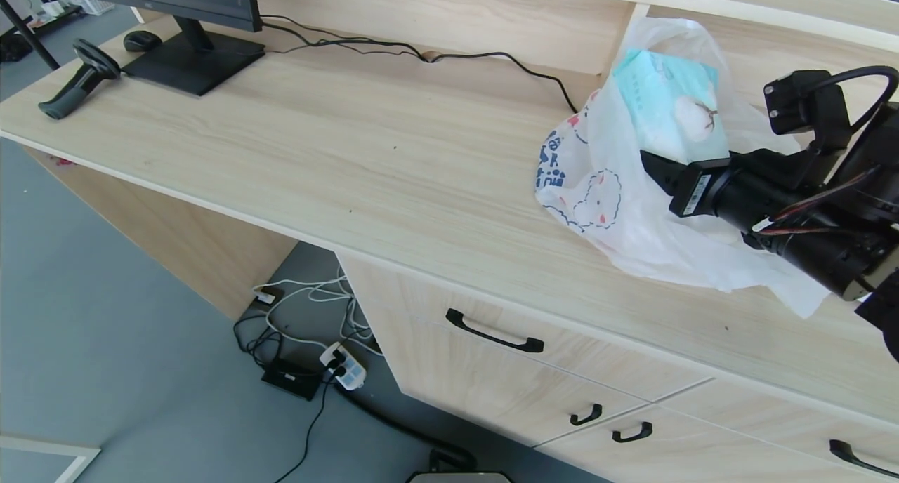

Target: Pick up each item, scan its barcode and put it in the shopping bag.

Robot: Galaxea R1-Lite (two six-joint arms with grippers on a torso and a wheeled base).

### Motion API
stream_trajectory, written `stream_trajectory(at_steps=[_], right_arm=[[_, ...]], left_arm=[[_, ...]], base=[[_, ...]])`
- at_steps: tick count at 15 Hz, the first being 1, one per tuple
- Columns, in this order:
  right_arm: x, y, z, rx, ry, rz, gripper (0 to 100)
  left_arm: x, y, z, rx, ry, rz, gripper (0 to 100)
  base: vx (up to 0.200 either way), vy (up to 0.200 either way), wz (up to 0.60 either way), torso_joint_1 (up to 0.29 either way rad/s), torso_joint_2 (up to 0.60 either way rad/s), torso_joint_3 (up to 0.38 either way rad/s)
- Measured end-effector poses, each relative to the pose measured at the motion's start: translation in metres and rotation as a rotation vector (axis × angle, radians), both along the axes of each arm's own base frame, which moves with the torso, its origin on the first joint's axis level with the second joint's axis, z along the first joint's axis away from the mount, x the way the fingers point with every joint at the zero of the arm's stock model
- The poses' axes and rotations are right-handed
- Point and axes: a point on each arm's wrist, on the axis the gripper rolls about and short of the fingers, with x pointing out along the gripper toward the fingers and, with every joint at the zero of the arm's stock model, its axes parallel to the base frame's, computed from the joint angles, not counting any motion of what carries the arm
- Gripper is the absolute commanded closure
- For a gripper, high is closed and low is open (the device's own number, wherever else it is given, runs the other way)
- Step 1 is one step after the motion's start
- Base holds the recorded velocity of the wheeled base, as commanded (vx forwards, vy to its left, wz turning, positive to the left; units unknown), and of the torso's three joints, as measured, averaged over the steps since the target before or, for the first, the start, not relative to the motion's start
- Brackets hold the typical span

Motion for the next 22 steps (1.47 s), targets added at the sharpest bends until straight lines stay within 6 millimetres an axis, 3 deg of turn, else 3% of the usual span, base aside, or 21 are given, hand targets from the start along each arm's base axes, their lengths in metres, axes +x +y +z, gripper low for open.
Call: stream_trajectory(at_steps=[7,8,13,16,18,22], right_arm=[[0.007,-0.022,0.001,0.026,0.001,-0.076,100],[0.007,-0.023,0.001,0.024,0.002,-0.077,0],[0.007,-0.022,0.004,0.028,-0.013,-0.075,0],[-0.007,-0.019,0.007,0.039,-0.067,-0.056,0],[-0.028,-0.017,0.002,0.034,-0.062,-0.033,0],[-0.095,-0.031,-0.023,0.006,-0.022,-0.008,0]], left_arm=[[0.0,0.0,0.0,0.001,0.0,0.001,0],[0.0,0.0,0.0,0.001,0.0,0.0,0],[0.0,0.0,0.0,0.0,0.0,0.0,0],[0.0,0.0,0.0,0.001,0.001,0.001,0],[0.0,0.0,0.0,0.002,0.001,0.001,0],[0.0,0.0,0.0,0.001,0.001,0.0,0]], base=[[0.0,0.0,0.0,0.0,0.0,0.0],[0.0,0.0,0.0,0.0,0.0,0.0],[0.0,0.0,0.0,0.0,0.0,0.0],[0.0,0.0,0.0,0.0,0.0,0.0],[0.0,0.0,0.0,0.0,0.0,0.0],[0.0,0.0,0.0,0.0,0.0,0.0]])
